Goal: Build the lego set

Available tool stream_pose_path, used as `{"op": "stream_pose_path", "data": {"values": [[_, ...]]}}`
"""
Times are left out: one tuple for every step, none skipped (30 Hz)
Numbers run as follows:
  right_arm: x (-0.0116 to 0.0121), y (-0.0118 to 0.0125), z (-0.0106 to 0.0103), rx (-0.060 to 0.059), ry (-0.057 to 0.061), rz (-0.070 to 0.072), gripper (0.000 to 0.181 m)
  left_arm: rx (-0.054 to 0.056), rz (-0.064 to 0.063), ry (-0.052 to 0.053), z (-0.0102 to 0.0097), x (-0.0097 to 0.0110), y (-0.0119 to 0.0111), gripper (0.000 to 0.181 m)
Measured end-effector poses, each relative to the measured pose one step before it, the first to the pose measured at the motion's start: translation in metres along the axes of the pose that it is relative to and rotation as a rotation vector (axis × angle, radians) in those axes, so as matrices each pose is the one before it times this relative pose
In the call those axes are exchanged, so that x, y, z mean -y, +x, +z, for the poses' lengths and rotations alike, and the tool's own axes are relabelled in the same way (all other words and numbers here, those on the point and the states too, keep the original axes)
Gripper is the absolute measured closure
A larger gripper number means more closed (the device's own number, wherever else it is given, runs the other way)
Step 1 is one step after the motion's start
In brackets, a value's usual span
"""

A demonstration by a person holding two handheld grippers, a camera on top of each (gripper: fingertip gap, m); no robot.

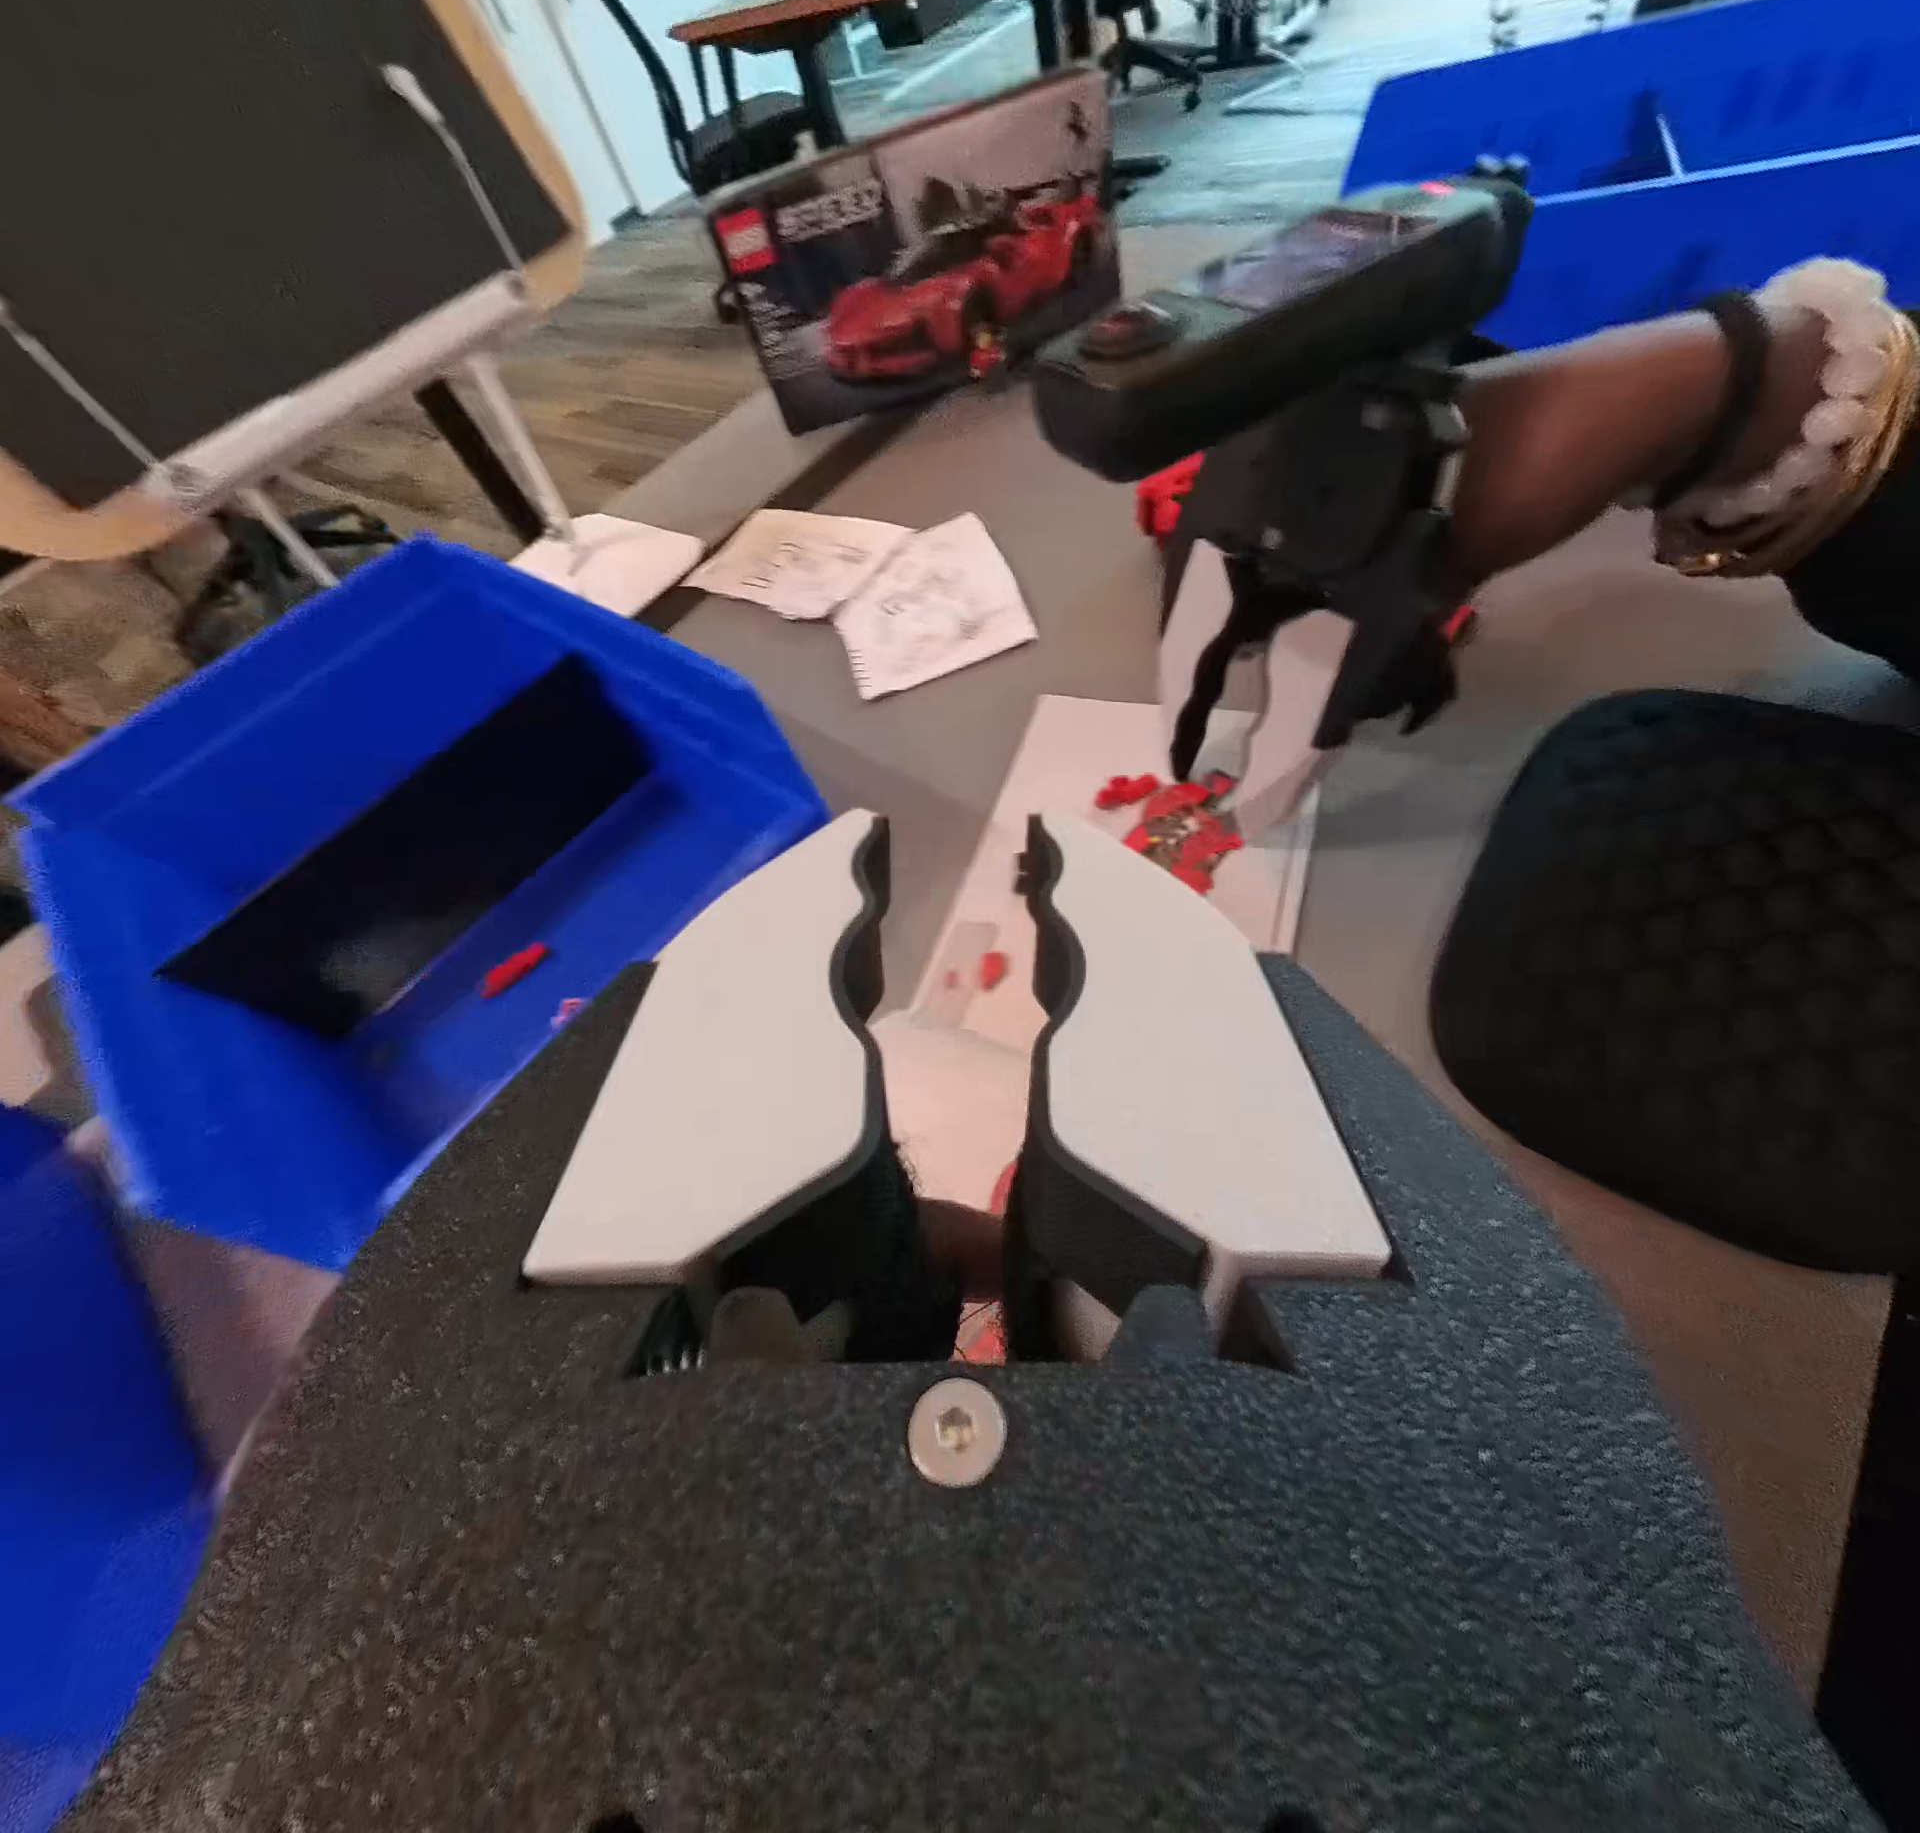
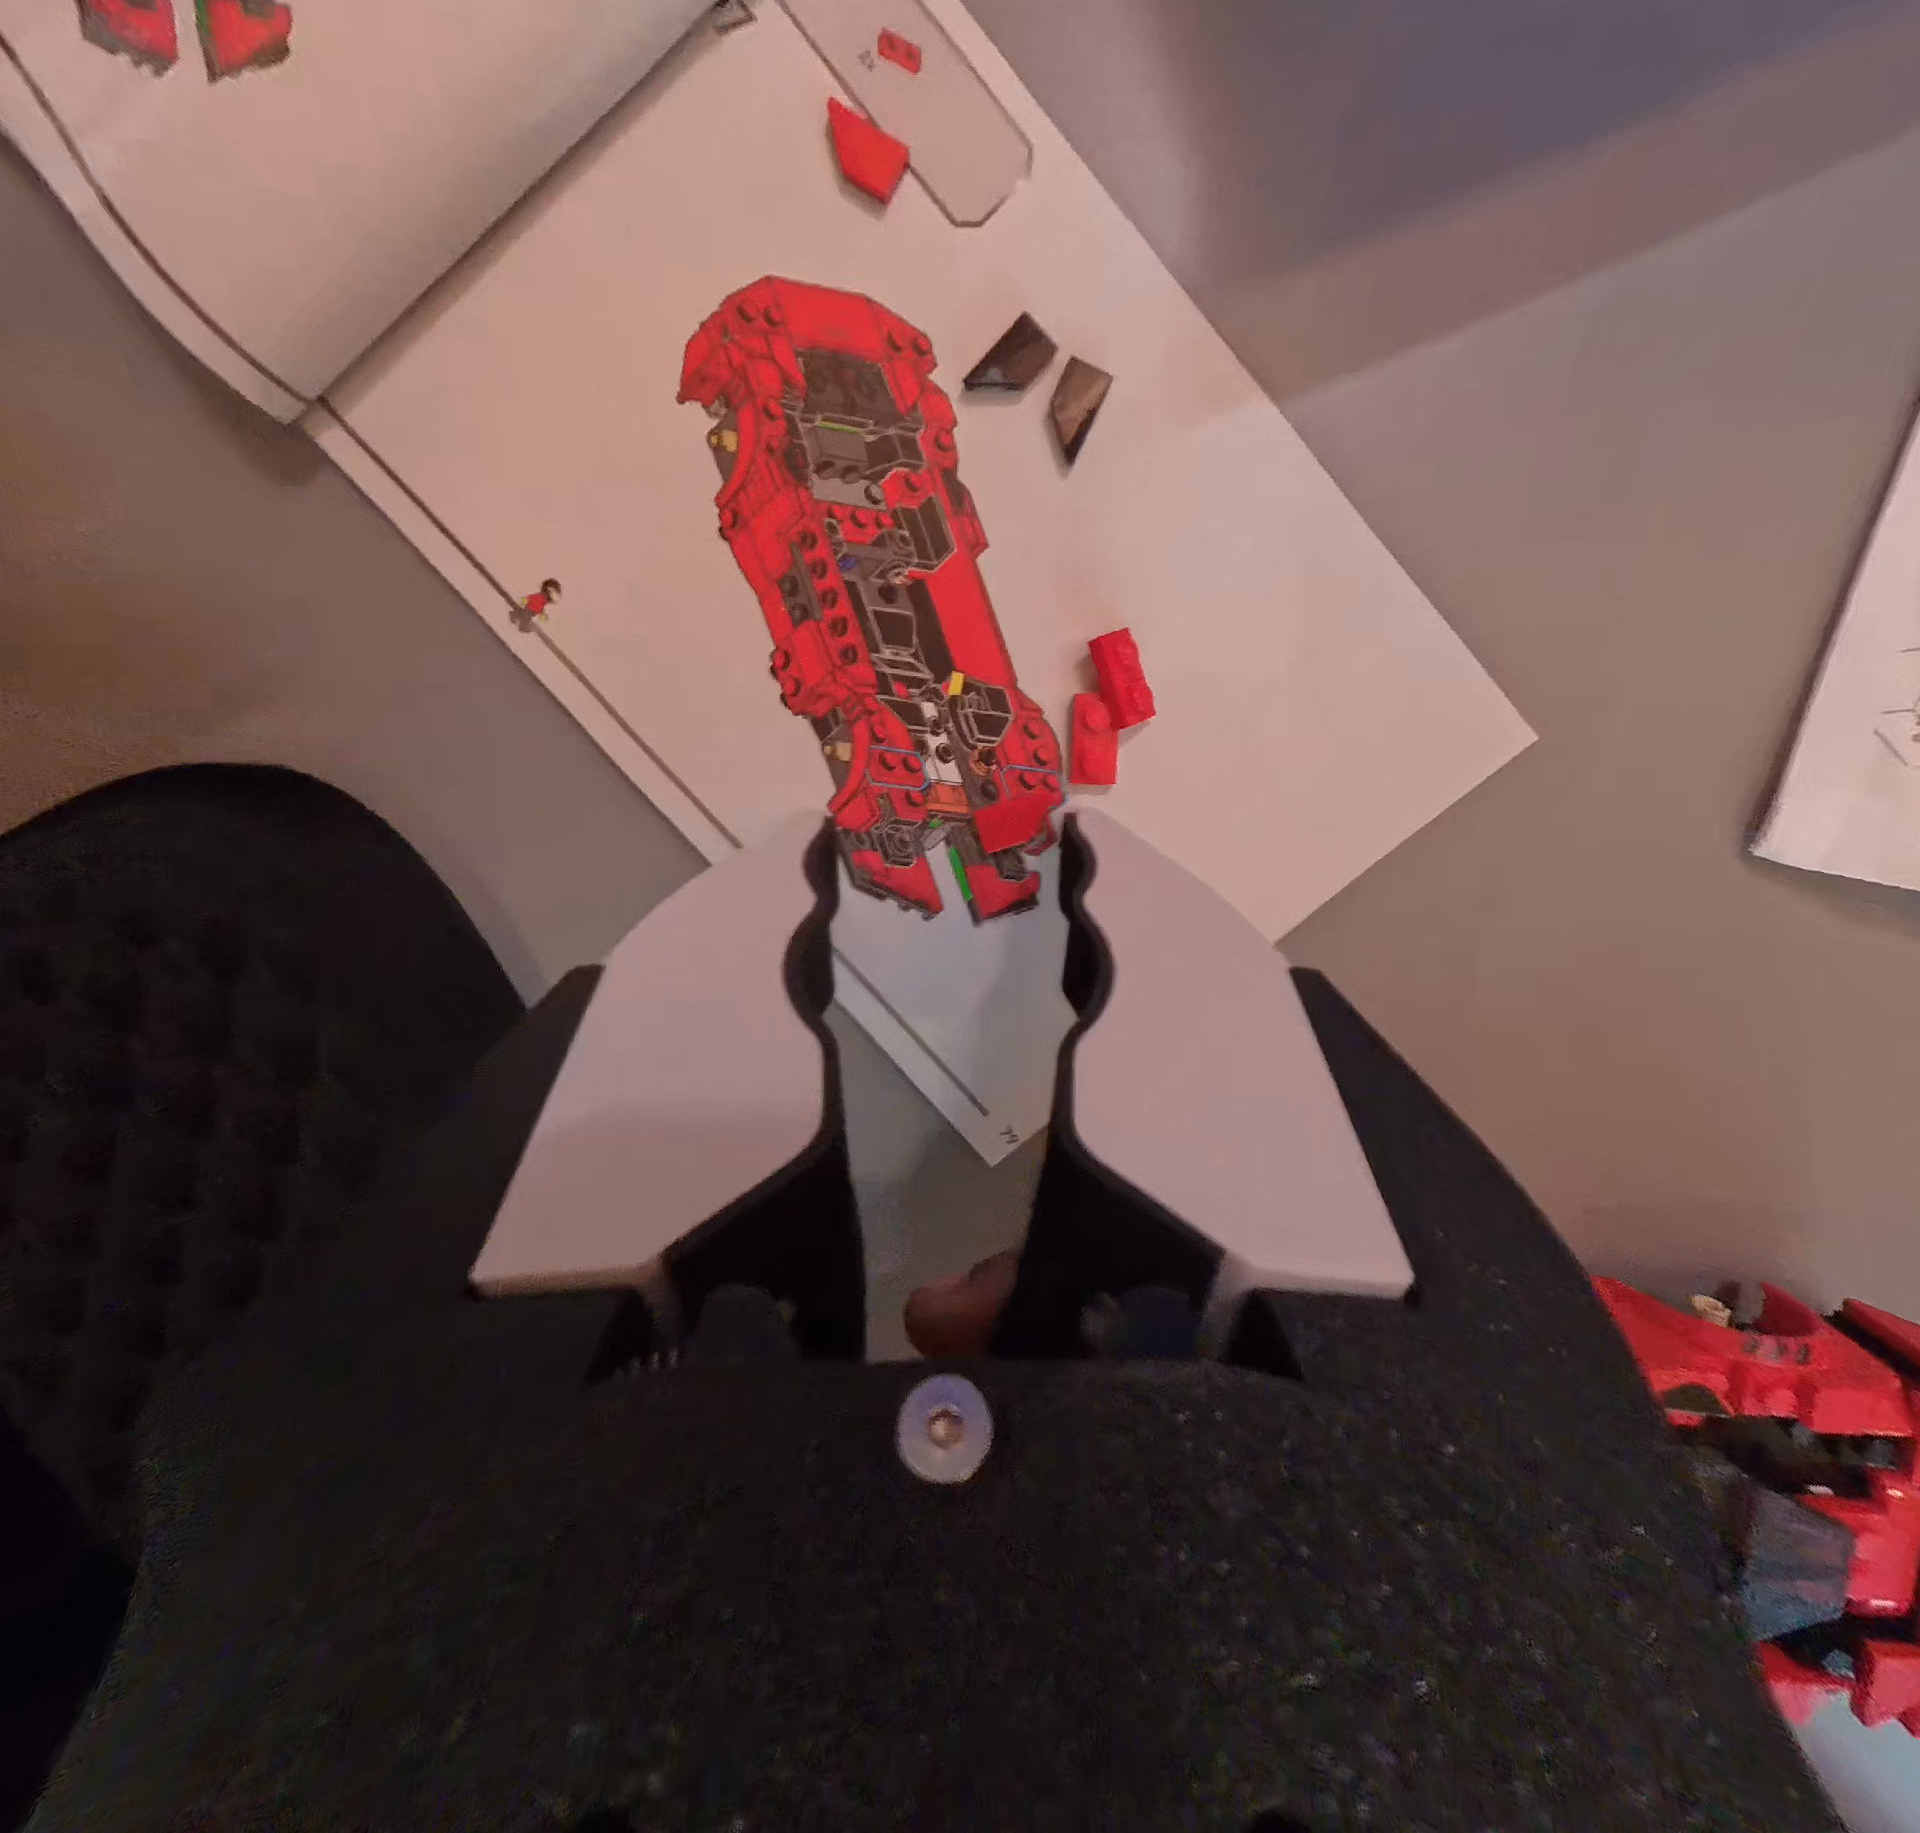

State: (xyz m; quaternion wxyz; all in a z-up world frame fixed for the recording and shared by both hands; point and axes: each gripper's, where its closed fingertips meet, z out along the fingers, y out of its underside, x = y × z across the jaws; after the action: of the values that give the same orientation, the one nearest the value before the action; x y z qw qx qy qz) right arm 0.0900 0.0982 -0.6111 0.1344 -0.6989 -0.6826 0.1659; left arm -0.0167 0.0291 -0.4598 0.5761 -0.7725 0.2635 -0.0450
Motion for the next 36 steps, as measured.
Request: {"op": "stream_pose_path", "data": {"values": [[0.0028, 0.00314, -0.00195, -0.0228, 0.0219, -0.0027, 0.138, -0.0011, -0.0017, 0.0144, -0.00639, 0.00477, -0.00658, 0.157], [0.00555, 0.00278, -0.00214, -0.0185, 0.0389, -0.0064, 0.137, -0.0182, -0.0025, 0.0207, -0.00452, 0.0046, -0.00247, 0.156], [0.00734, 0.00075, -0.0021, -0.0035, 0.052, -0.0057, 0.136, -0.0149, -0.0048, 0.0147, -0.00244, 0.00306, -0.00172, 0.156], [0.00787, 0.0002, -0.0018, 0.0024, 0.0589, 0.002, 0.133, 0.0043, 0.0027, 0.0064, -0.00014, 0.00155, -0.00381, 0.156], [0.00812, -0.00058, -0.00208, 0.0038, 0.0668, 0.0096, 0.129, 0.0202, 0.0113, -0.0013, 0.00212, 0.00093, -0.0059, 0.156], [0.00714, -0.0018, -0.0024, 0.0052, 0.0683, 0.0136, 0.126, 0.0181, 0.0194, -0.0112, 0.00419, 0.00024, -0.00582, 0.156], [0.00625, -0.00332, -0.00196, 0.0133, 0.0654, 0.0101, 0.124, 0.0102, 0.0239, -0.0164, 0.00498, 0.00082, -0.00469, 0.155], [0.00605, -0.00492, -0.00098, 0.022, 0.0598, 0.007, 0.121, 0.0017, 0.0294, -0.012, 0.00445, 0.00232, -0.00308, 0.154], [0.00529, -0.00609, -0.00022, 0.0287, 0.0477, 0.0042, 0.118, 0.002, 0.0302, 0.0004, 0.00313, 0.00374, -0.00268, 0.153], [0.0039, -0.00631, 0.00003, 0.027, 0.0308, -0.0005, 0.115, 0.0046, 0.0307, 0.0105, 0.00183, 0.00407, -0.00272, 0.152], [0.00356, -0.00536, -0.00017, 0.0216, 0.0248, -0.0122, 0.112, 0.0072, 0.0312, 0.0077, 0.00104, 0.00182, -0.00307, 0.152], [0.00504, -0.00434, -0.00037, 0.0175, 0.0336, -0.0212, 0.109, 0.0083, 0.0252, 0.0023, 0.00061, -0.00096, -0.00379, 0.151], [0.00666, -0.00262, -0.00077, 0.013, 0.0371, -0.021, 0.107, 0.009, 0.0097, 0.0017, 0.00066, -0.00346, -0.00431, 0.151], [0.00903, -0.00067, -0.00123, 0.0103, 0.0334, -0.0134, 0.103, 0.0085, -0.0086, -0.0028, 0.00074, -0.00591, -0.00494, 0.151], [0.01102, 0.00124, -0.00218, 0.0057, 0.0244, -0.0087, 0.1, 0.0034, -0.012, -0.0083, 0.00026, -0.00768, -0.00456, 0.15], [0.01109, 0.00269, -0.003, 0.0024, 0.0082, -0.0166, 0.098, 0.0027, -0.0093, -0.0079, 0.00007, -0.00814, -0.00501, 0.149], [0.01079, 0.00427, -0.00318, -0.0021, -0.0067, -0.032, 0.096, 0.0069, -0.0021, -0.0054, 0.00101, -0.00813, -0.00594, 0.148], [0.0094, 0.00655, -0.0026, -0.009, -0.0192, -0.0452, 0.094, 0.0152, 0.0085, -0.002, 0.00261, -0.00812, -0.00726, 0.148], [0.00881, 0.00678, -0.00156, -0.0023, -0.0227, -0.0529, 0.093, 0.0159, 0.0024, -0.0003, 0.00405, -0.00812, -0.00728, 0.148], [0.00864, 0.00559, -0.00009, 0.0155, -0.0157, -0.0541, 0.097, 0.0047, -0.0147, 0.0002, 0.00475, -0.00734, -0.00531, 0.148], [0.00752, 0.00565, 0.0021, 0.0264, -0.0122, -0.0503, 0.105, -0.0061, -0.0236, 0.0096, 0.00491, -0.00485, -0.00325, 0.148], [0.0056, 0.00506, 0.00415, 0.042, -0.0155, -0.0478, 0.117, -0.0098, -0.0226, 0.0181, 0.00477, -0.00224, -0.00203, 0.148], [0.00249, 0.00357, 0.00587, 0.0637, -0.0217, -0.0494, 0.128, -0.0063, -0.0147, 0.0206, 0.00474, -0.00063, -0.00227, 0.148], [-0.00152, 0.00419, 0.00716, 0.0663, -0.0329, -0.0368, 0.135, -0.001, -0.0012, 0.0113, 0.0045, -0.00122, -0.00294, 0.148], [-0.00518, 0.00347, 0.00821, 0.069, -0.0461, -0.0133, 0.139, 0.0148, 0.0043, -0.0001, 0.00353, -0.00195, -0.00503, 0.148], [-0.00823, 0.0001, 0.00872, 0.0826, -0.0635, 0.0033, 0.142, 0.0204, 0.0039, 0.0038, 0.0028, -0.00135, -0.00474, 0.148], [-0.01009, -0.00105, 0.00903, 0.0753, -0.0753, 0.0064, 0.145, 0.0018, 0.0091, -0.0015, 0.00187, -0.0024, -0.00096, 0.148], [-0.01141, -0.00113, 0.0098, 0.0571, -0.0758, -0.0014, 0.148, 0.0031, 0.0088, -0.0136, 0.00078, -0.00414, -0.00057, 0.148], [-0.01227, -0.00308, 0.00986, 0.0506, -0.0756, -0.0179, 0.148, 0.0091, 0.007, -0.0112, 0.00005, -0.00388, -0.00082, 0.149], [-0.01093, -0.0034, 0.00935, 0.0335, -0.0594, -0.0269, 0.149, -0.0025, 0.0075, -0.0041, -0.00053, -0.00295, 0.00081, 0.149], [-0.00892, -0.00292, 0.00885, 0.016, -0.0361, -0.0288, 0.154, -0.0061, -0.0089, 0.0029, -0.00017, -0.00243, 0.00143, 0.15], [-0.00746, -0.00287, 0.00884, 0.0066, -0.0198, -0.0235, 0.155, -0.0156, -0.0213, 0.0042, 0.00062, -0.00269, 0.00304, 0.151], [-0.00622, -0.00316, 0.00838, 0.0031, -0.0115, -0.0126, 0.157, -0.0231, -0.0155, -0.0076, 0.00111, -0.00447, 0.00447, 0.151], [-0.00496, -0.00355, 0.00734, 0.0011, -0.0075, -0.003, 0.156, -0.0136, -0.0059, -0.0197, 0.00073, -0.00573, 0.00379, 0.151], [-0.00414, -0.00185, 0.00589, -0.013, -0.008, 0.005, 0.155, -0.0062, 0.0081, -0.0145, 0.0006, -0.00454, 0.00328, 0.151], [-0.00512, -0.00086, 0.00409, -0.0209, -0.0226, 0.0046, 0.155, -0.0019, 0.0191, -0.0068, 0.00094, -0.0028, 0.00279, 0.151]]}}
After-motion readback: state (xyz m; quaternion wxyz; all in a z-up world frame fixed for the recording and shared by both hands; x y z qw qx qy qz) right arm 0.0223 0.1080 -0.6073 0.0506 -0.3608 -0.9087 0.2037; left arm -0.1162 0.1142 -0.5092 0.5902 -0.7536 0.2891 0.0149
